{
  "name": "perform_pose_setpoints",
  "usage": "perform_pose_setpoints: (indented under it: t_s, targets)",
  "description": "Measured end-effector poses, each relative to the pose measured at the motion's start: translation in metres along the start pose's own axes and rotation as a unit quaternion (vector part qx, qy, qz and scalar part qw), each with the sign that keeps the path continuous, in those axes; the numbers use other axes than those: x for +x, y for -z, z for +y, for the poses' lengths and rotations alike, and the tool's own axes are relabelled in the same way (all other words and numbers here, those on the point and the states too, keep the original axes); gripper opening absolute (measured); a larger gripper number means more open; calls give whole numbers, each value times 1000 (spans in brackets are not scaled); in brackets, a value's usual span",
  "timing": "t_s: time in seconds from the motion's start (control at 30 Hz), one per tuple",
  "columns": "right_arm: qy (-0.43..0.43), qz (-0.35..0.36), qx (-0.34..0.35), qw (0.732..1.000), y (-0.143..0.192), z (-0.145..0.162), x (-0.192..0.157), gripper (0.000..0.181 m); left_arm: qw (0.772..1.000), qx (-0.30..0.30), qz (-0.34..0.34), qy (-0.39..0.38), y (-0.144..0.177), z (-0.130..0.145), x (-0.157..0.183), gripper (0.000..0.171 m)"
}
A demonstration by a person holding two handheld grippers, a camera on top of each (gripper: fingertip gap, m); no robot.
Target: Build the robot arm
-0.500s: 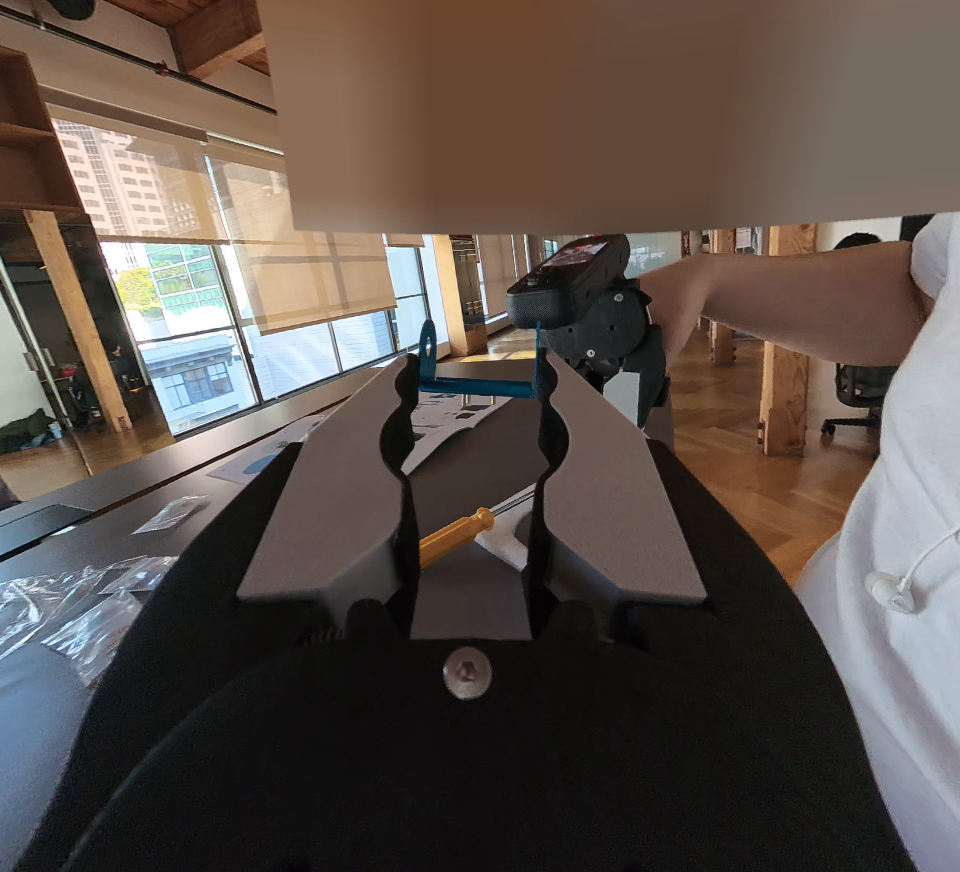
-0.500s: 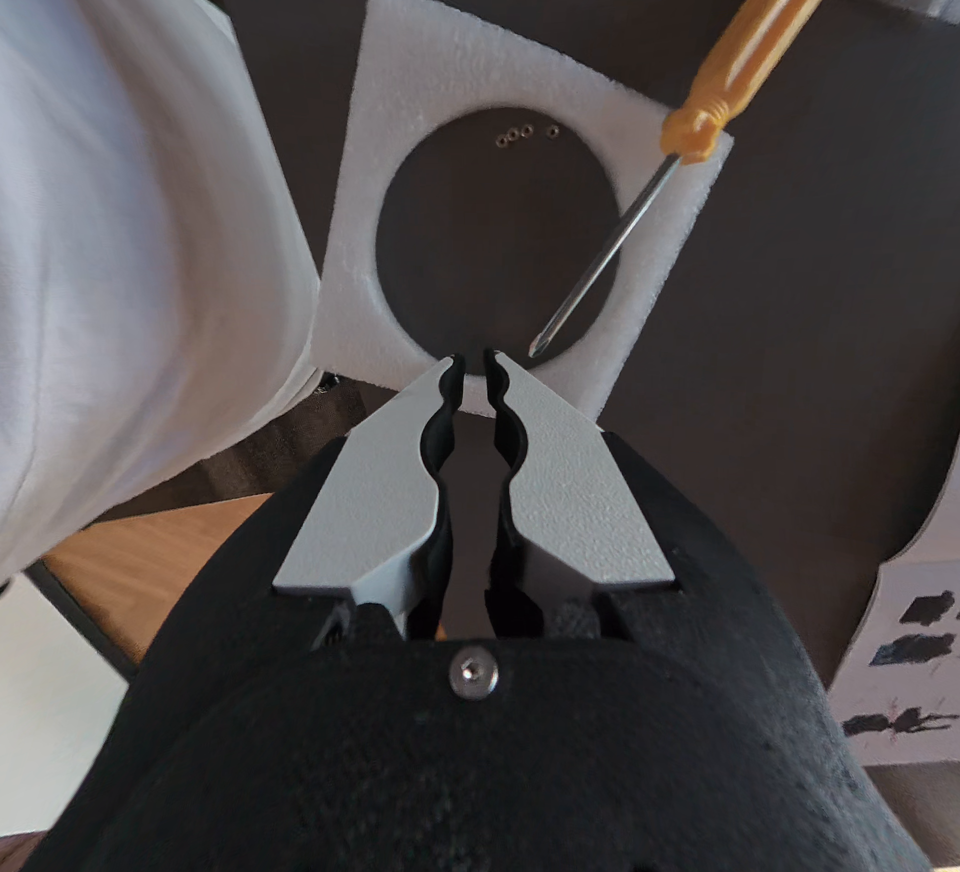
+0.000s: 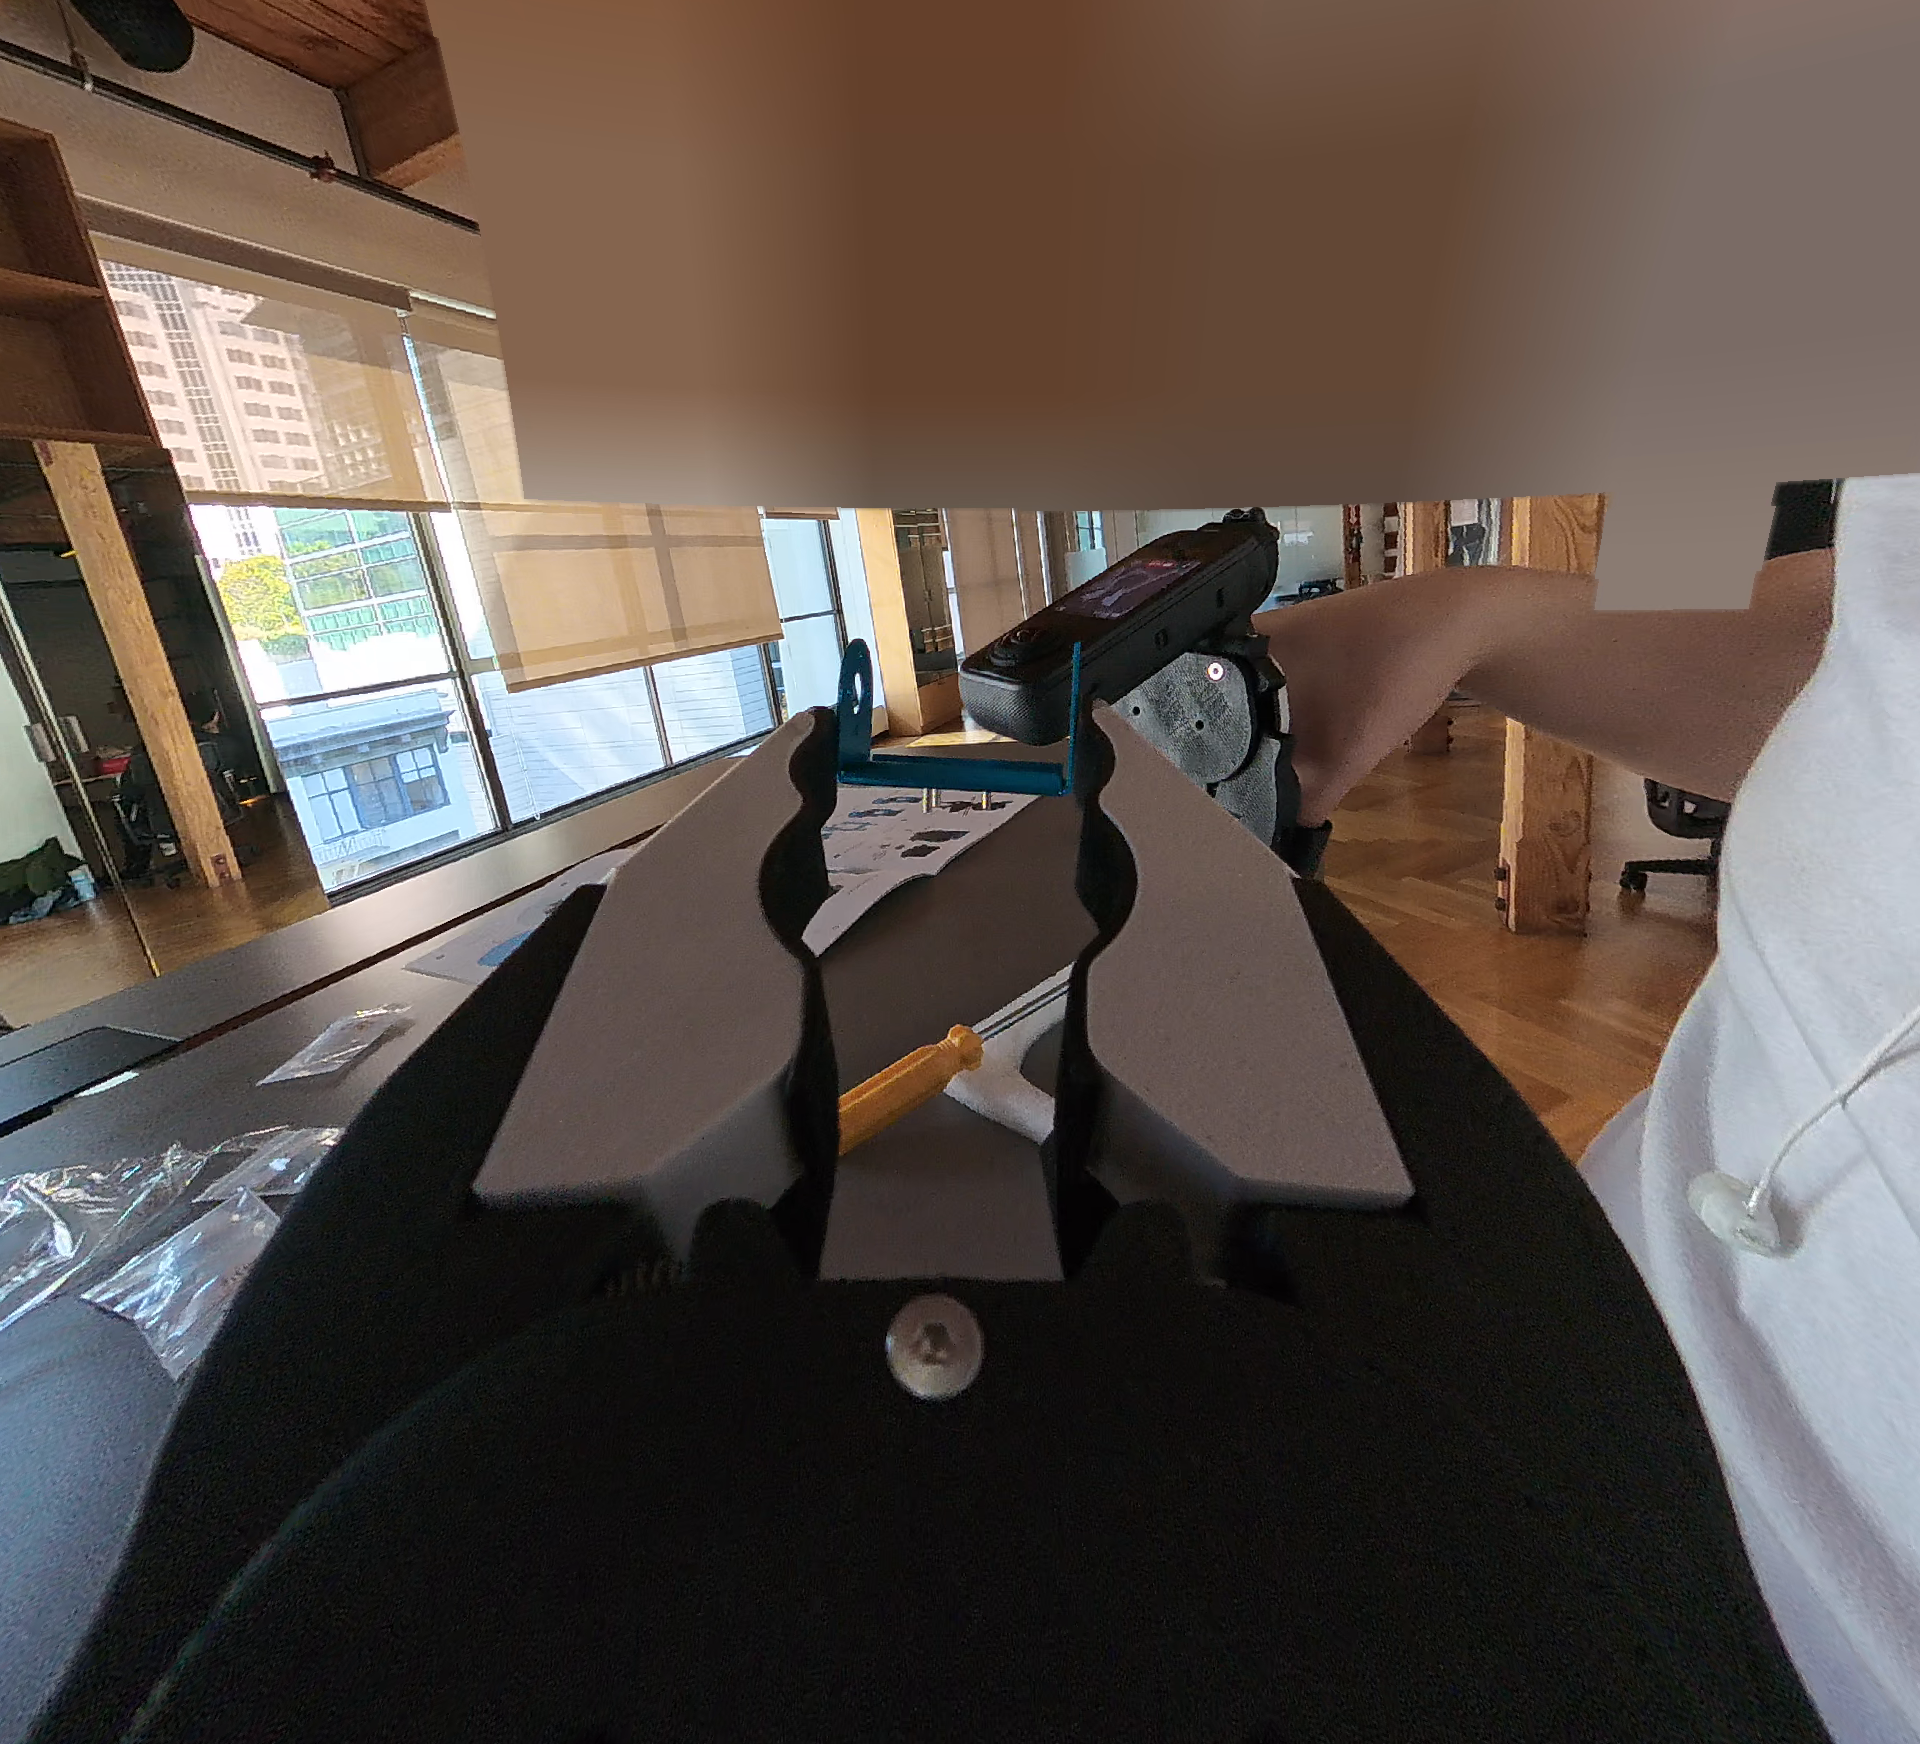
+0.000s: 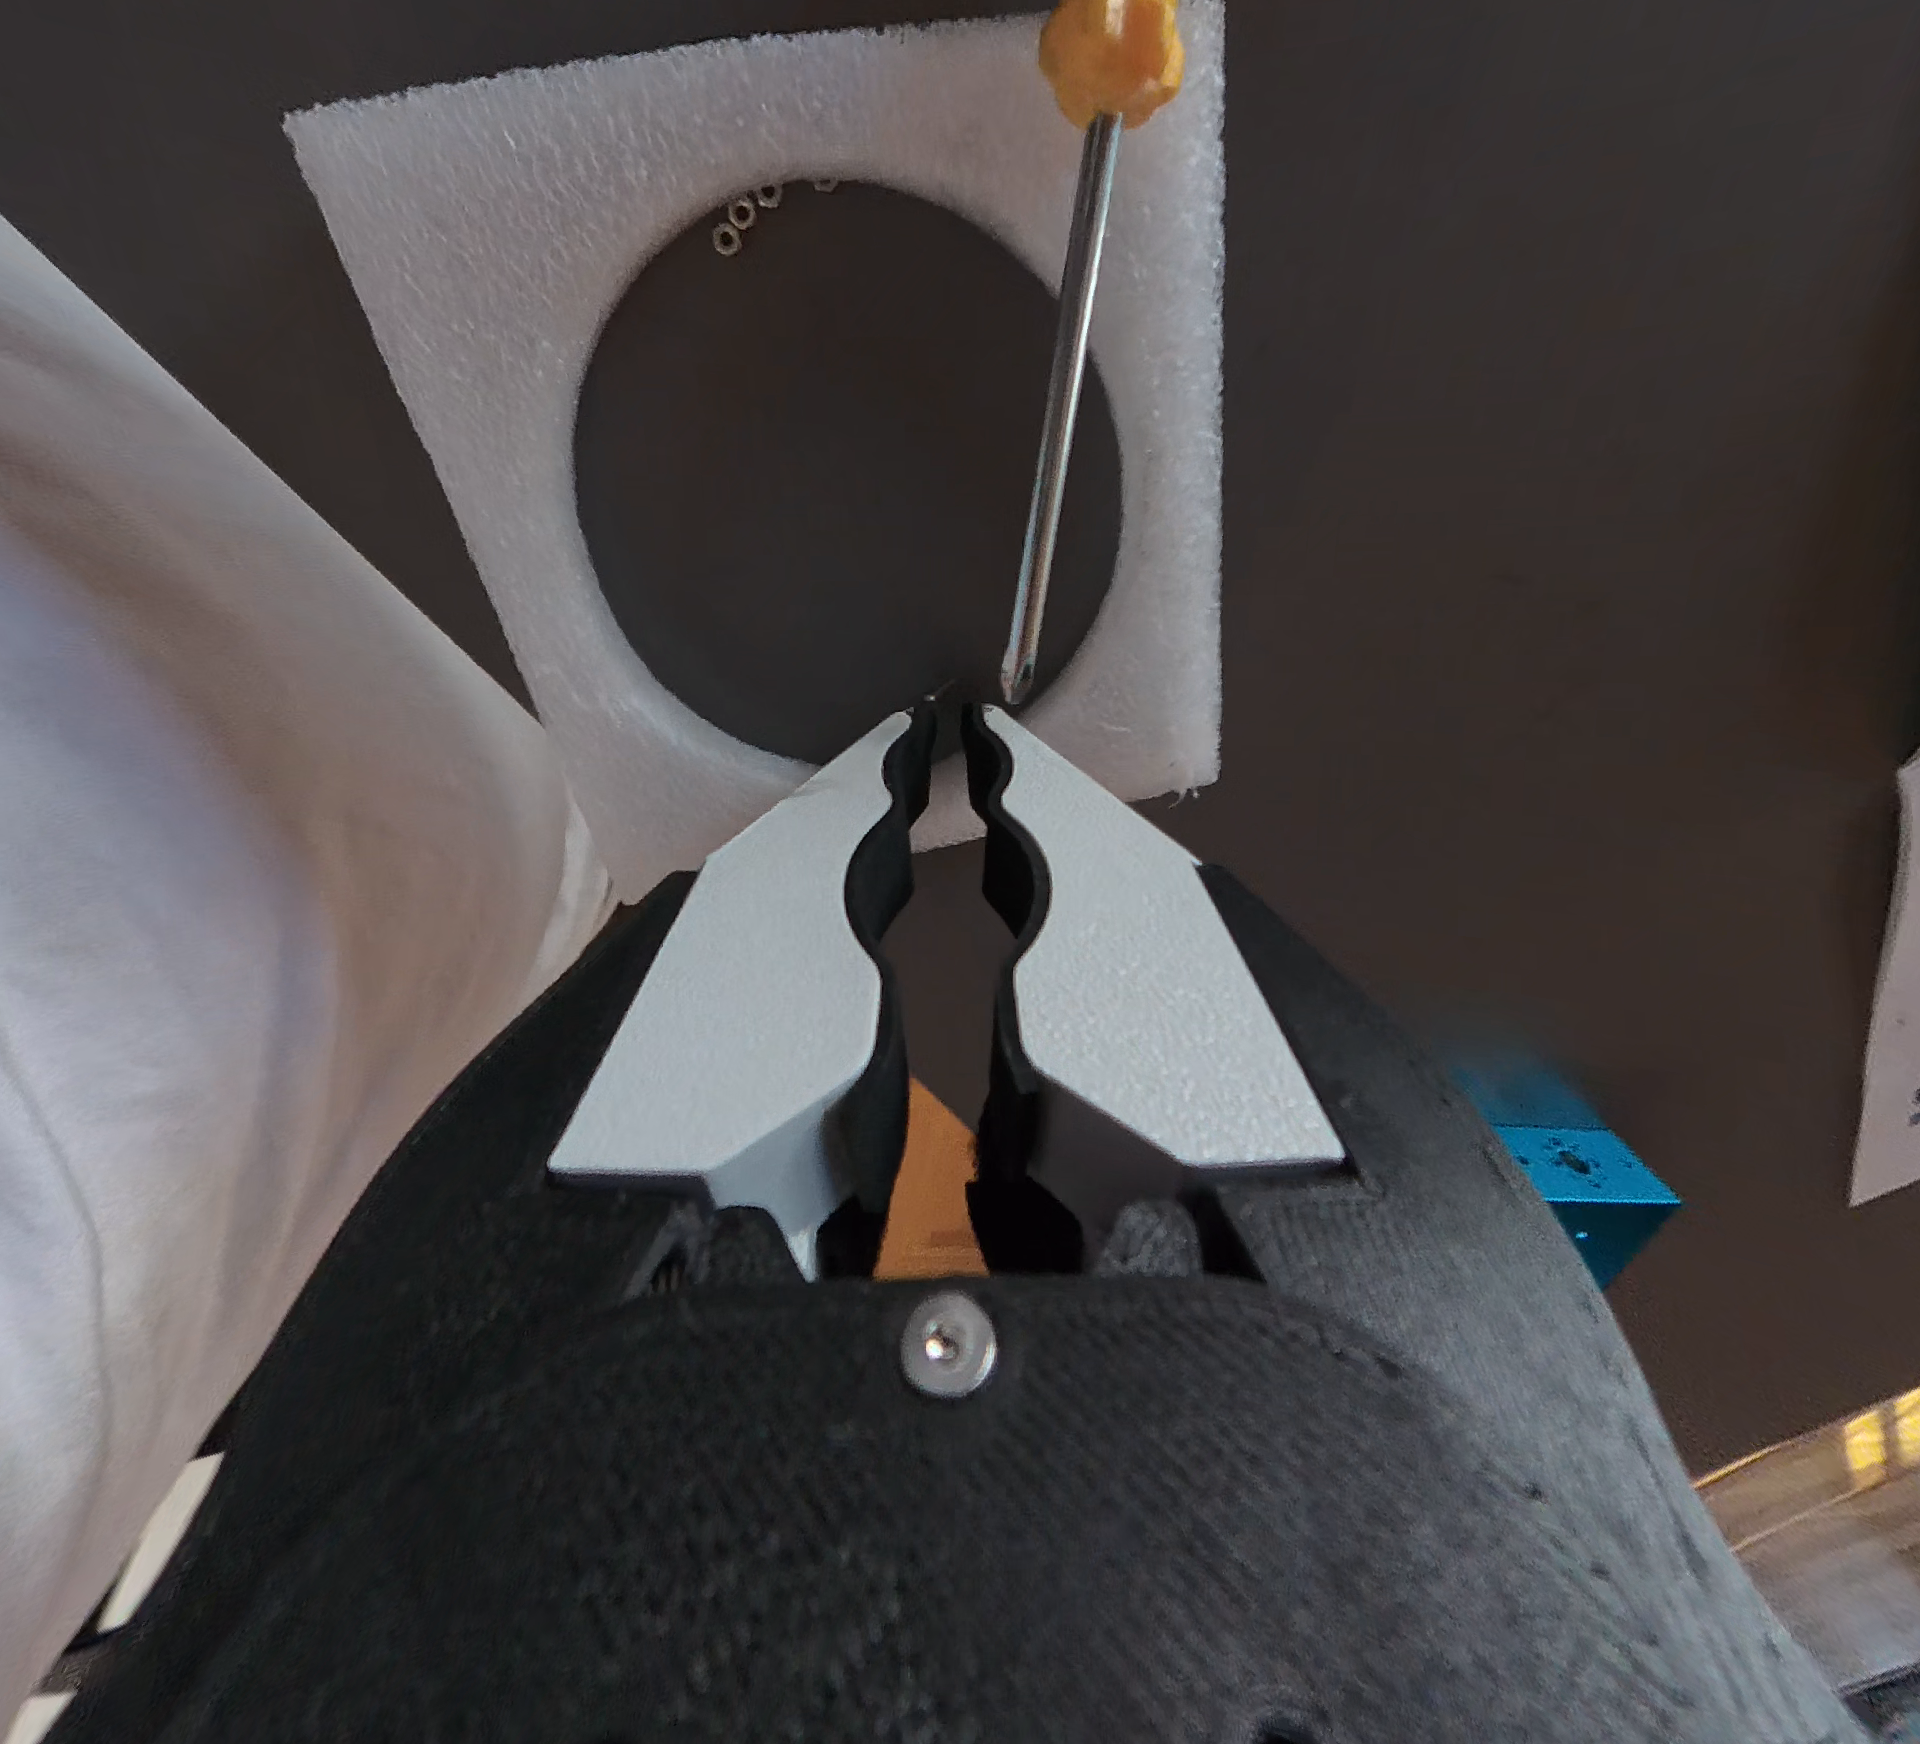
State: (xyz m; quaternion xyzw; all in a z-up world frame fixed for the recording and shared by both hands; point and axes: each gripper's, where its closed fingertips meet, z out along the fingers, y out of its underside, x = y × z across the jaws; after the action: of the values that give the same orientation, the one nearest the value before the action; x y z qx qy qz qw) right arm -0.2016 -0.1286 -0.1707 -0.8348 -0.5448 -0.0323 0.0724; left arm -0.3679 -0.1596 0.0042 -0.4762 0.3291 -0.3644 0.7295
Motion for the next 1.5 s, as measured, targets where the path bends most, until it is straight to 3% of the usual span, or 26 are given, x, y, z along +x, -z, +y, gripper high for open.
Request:
perform_pose_setpoints:
  t_s: [0.5,0.83,1.03,1.13,1.3,1.5]
  targets:
    - [-107,-15,10,994,-3,-2,0,6,1000,9,16,3,-1,-4,0,44]
    - [-104,-47,22,993,-3,-2,-3,1,1000,4,16,2,-2,-2,0,44]
    - [-75,-64,94,991,17,-11,-9,2,999,-26,22,7,-3,19,2,44]
    - [-75,-120,155,978,44,-23,-19,2,998,-55,36,-3,-8,37,8,44]
    - [-61,-259,242,933,100,-50,-27,1,996,-57,68,-18,-23,44,23,44]
    - [0,-374,213,903,144,-82,-38,1,994,-66,77,-44,-41,51,31,44]
